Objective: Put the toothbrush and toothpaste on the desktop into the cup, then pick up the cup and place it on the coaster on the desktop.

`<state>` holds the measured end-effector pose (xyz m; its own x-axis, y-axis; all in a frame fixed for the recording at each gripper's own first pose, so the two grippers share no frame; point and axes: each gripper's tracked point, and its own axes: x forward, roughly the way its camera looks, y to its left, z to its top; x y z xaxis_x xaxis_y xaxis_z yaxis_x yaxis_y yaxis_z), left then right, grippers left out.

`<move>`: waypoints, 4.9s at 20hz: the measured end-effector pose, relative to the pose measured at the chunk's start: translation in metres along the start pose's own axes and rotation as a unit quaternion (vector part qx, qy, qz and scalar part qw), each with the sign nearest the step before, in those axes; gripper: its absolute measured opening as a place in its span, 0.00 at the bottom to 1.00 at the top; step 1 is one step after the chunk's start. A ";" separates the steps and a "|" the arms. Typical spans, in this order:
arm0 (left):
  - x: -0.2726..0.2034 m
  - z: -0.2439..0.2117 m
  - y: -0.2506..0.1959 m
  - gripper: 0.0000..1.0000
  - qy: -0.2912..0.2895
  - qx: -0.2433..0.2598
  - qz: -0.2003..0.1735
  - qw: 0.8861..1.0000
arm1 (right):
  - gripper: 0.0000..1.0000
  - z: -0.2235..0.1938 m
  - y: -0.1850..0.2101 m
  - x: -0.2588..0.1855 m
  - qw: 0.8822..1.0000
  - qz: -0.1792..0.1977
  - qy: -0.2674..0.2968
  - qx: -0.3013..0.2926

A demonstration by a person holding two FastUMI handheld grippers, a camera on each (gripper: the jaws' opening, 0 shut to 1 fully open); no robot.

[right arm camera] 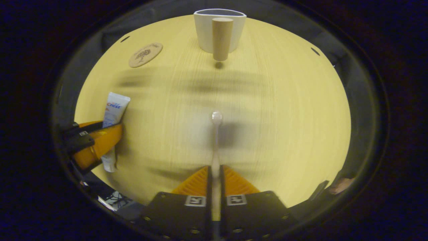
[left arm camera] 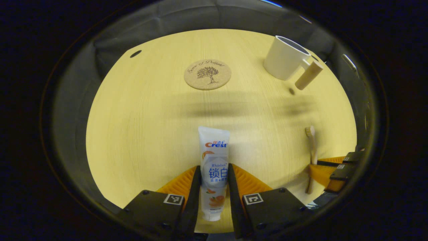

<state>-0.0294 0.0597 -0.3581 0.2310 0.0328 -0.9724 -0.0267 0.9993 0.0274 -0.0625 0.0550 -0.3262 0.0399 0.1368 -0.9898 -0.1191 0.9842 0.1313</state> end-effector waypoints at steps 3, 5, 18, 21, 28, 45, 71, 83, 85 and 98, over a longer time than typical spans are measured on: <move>-0.003 0.000 -0.002 0.42 0.001 0.011 -0.002 1.000 | 0.08 -0.002 0.002 -0.011 1.000 0.011 -0.005 0.004; -0.001 -0.002 -0.001 0.34 0.003 0.009 -0.004 1.000 | 0.04 -0.005 0.008 -0.008 0.999 0.031 0.001 0.008; -0.022 0.006 -0.020 0.19 -0.046 -0.024 -0.039 0.998 | 0.02 0.018 0.013 -0.044 0.993 0.069 -0.094 0.028; -0.035 0.017 -0.024 0.18 -0.081 -0.024 -0.043 0.996 | 0.02 0.026 0.011 -0.056 0.987 0.064 -0.149 0.021; -0.066 0.032 -0.029 0.19 -0.145 -0.025 -0.051 0.988 | 0.02 0.050 0.019 -0.085 0.962 0.074 -0.263 0.011; -0.183 0.176 -0.037 0.19 -0.376 -0.034 -0.106 0.920 | 0.02 0.180 0.019 -0.228 0.826 0.066 -0.559 -0.024; -0.191 0.242 -0.038 0.19 -0.439 -0.027 -0.118 0.890 | 0.06 0.294 -0.006 -0.125 0.840 0.026 -0.540 -0.038; -0.182 0.256 -0.059 0.19 -0.438 -0.033 -0.144 0.887 | 0.72 0.265 -0.023 -0.150 0.838 0.042 -0.544 -0.020; -0.184 0.259 -0.068 0.19 -0.446 -0.044 -0.160 0.879 | 0.72 0.260 -0.037 -0.167 0.827 0.030 -0.561 -0.014; -0.166 0.300 -0.152 0.19 -0.496 -0.057 -0.237 0.834 | 0.71 0.200 -0.146 -0.253 0.765 -0.070 -0.639 0.039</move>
<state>0.2276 -0.0920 -0.1312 0.9308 -0.3080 -0.1968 0.2165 0.8985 -0.3819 0.1433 -0.1007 -0.0841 0.9900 -0.0208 -0.1393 0.0323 0.9962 0.0809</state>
